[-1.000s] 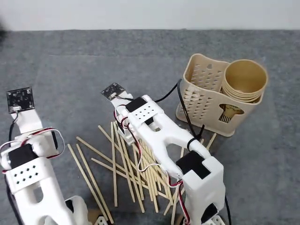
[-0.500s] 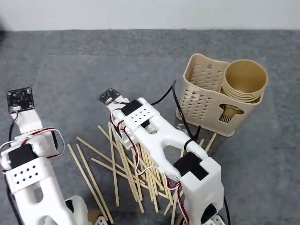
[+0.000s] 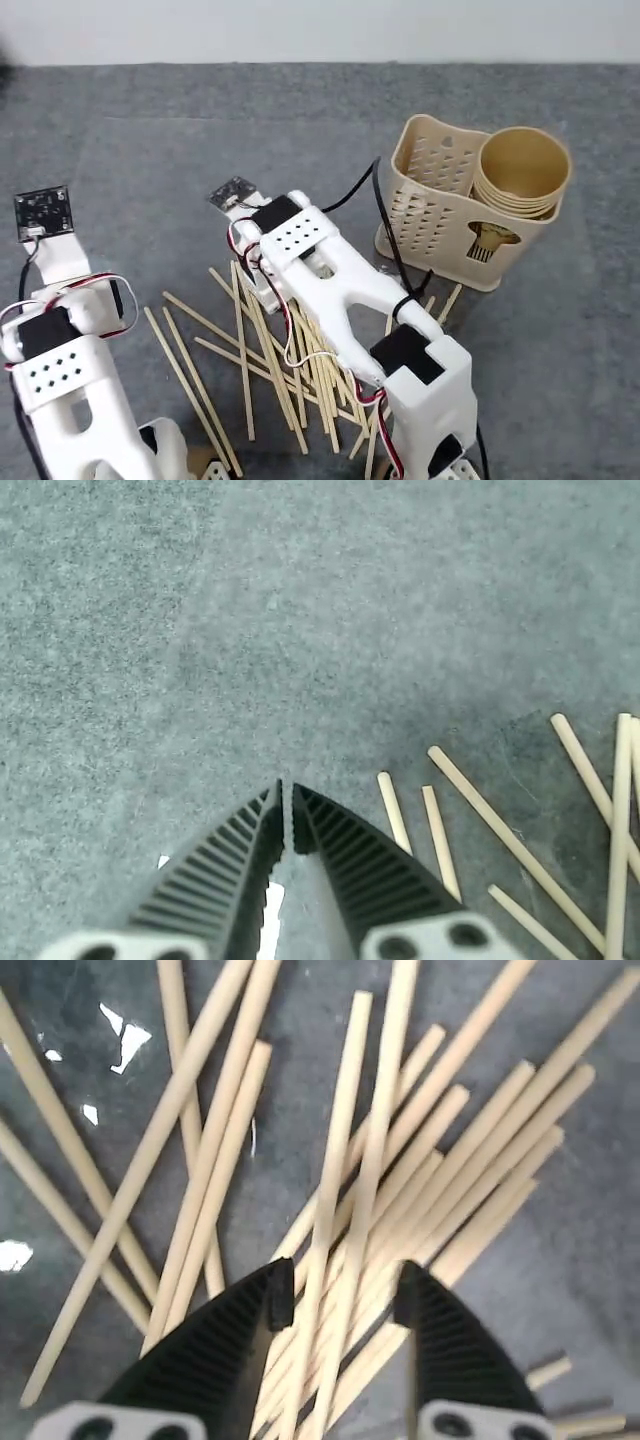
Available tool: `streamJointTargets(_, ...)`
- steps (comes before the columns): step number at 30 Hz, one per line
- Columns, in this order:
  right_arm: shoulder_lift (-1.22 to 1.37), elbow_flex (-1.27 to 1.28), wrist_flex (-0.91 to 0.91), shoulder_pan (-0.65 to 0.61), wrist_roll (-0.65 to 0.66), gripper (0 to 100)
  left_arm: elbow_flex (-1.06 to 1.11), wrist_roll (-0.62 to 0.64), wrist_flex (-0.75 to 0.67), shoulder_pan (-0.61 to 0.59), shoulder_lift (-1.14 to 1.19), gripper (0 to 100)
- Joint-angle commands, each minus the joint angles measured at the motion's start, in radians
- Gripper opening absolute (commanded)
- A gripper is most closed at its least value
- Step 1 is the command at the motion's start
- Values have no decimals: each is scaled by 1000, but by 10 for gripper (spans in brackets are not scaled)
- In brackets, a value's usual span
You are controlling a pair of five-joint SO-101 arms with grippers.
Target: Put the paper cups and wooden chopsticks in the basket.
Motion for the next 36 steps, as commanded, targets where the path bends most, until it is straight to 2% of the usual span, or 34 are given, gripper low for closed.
streamJointTargets(1, -47, -54, 50, -27, -20, 308, -8, -3, -21, -2, -34, 15)
streamJointTargets(10, 114, -54, -30, -27, -20, 307, -8, -3, -31, -2, -31, 15)
streamJointTargets(17, 168, -54, -25, -24, -20, 303, 1, -3, -34, -2, -35, 15)
streamJointTargets(25, 176, -54, -45, -22, -20, 110, 1, -5, -34, -2, -35, 15)
streamJointTargets(36, 166, -58, -42, -21, -15, 7, 1, -5, -34, -2, -35, 15)
